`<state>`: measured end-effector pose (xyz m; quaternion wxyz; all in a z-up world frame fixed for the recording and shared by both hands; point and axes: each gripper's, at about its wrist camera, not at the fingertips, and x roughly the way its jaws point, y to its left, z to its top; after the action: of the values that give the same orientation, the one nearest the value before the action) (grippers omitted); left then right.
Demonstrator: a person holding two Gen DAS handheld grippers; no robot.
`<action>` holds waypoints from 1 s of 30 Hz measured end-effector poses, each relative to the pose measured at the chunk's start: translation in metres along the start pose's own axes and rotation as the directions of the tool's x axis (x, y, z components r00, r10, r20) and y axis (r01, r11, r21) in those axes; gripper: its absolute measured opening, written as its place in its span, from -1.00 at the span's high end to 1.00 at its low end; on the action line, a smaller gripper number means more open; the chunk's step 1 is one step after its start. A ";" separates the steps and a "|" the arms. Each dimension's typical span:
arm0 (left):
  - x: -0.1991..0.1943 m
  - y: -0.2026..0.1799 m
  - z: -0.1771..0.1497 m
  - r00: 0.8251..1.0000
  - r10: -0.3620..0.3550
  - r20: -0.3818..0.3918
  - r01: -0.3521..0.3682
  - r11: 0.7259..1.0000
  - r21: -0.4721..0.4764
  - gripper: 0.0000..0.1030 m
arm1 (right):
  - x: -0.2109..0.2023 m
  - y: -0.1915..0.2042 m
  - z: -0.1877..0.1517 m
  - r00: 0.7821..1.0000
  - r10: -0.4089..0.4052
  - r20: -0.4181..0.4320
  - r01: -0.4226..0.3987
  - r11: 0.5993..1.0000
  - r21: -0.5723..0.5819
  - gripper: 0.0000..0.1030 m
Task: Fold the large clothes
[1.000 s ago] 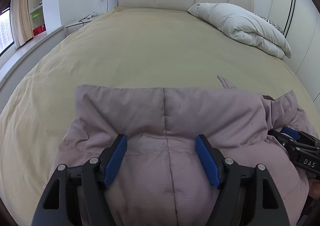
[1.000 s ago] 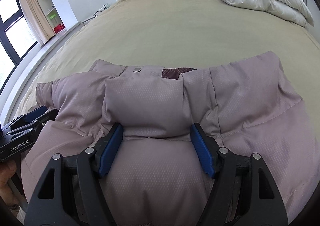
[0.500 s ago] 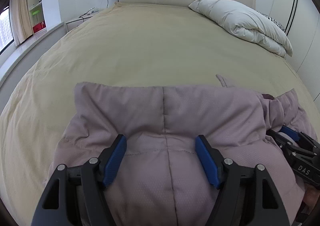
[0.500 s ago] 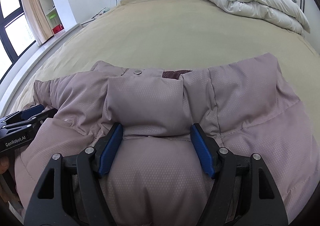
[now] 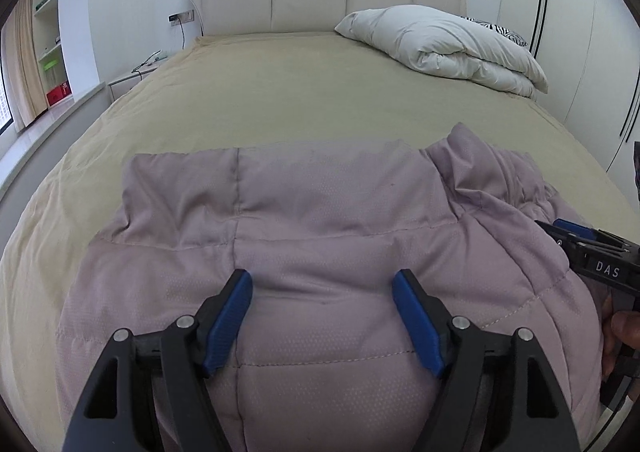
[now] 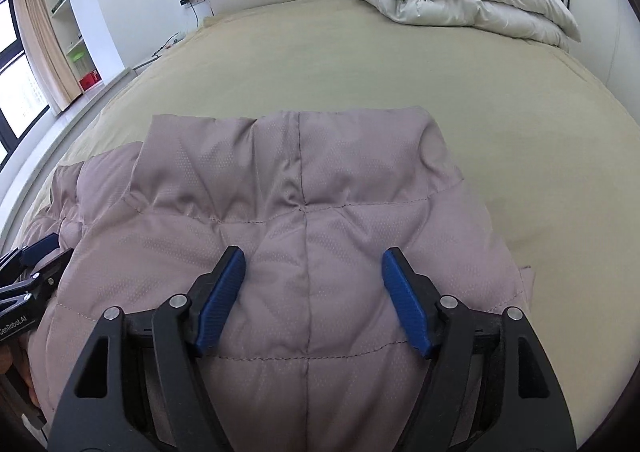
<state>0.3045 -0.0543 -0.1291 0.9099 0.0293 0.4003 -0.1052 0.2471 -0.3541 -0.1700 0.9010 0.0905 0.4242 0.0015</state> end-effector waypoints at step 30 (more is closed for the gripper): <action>-0.072 0.057 -0.018 0.992 -0.002 0.124 0.025 0.984 -0.178 -0.39 | -0.064 0.042 -0.032 0.984 0.116 0.136 -0.113 0.993 -0.028 -0.38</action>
<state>0.2563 0.0160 -0.0900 0.9310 -0.0619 0.3515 -0.0765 0.1847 -0.3123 -0.1337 0.9274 0.1054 0.3553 0.0512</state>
